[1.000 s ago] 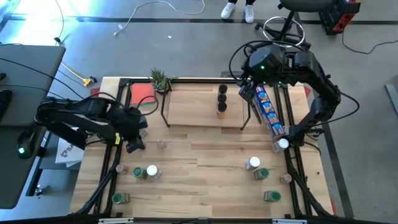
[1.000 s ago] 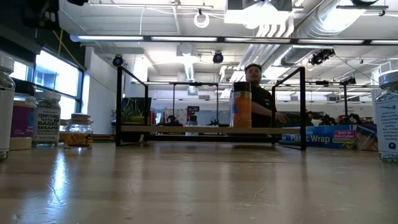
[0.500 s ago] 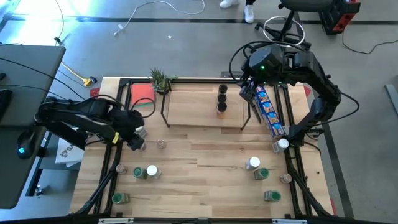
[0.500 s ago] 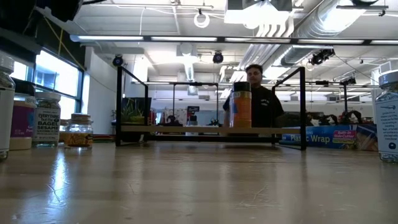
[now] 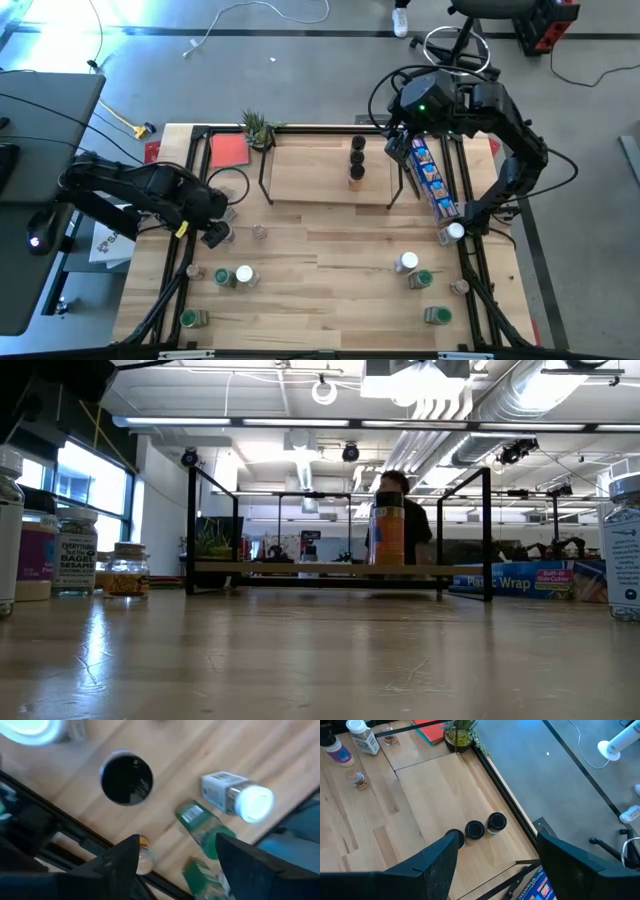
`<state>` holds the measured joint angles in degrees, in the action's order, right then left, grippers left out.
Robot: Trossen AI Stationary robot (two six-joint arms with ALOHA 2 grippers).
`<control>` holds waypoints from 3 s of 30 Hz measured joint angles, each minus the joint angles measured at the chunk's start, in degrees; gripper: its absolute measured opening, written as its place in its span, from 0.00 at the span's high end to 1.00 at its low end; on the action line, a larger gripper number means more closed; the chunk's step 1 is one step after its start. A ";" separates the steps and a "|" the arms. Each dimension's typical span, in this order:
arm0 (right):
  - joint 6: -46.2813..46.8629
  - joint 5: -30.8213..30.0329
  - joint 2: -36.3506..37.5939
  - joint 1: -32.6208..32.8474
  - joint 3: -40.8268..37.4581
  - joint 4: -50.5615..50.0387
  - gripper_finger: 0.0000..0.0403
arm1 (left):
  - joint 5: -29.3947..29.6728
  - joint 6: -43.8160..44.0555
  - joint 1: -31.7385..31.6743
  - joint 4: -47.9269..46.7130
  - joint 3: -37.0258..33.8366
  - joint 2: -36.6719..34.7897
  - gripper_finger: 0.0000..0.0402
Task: Shelf spices
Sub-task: Put the black seasoning bottle on the shelf aligned with the other black seasoning bottles
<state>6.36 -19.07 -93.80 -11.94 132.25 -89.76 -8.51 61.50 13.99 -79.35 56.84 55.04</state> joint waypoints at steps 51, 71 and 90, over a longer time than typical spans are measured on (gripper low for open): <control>2.59 0.15 0.00 0.00 0.00 -0.09 0.35 | 10.59 -2.42 1.44 13.91 -3.39 8.86 0.52; 3.99 5.27 5.34 1.19 0.00 -0.26 0.35 | 13.09 -29.57 -13.06 13.17 35.34 35.10 0.52; 9.11 0.45 18.21 9.16 0.02 -0.26 0.35 | 10.55 -30.77 -20.38 15.56 70.63 69.56 0.52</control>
<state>15.47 -18.62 -75.59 -2.79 132.27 -90.02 2.04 30.72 -6.39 -63.80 127.47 124.60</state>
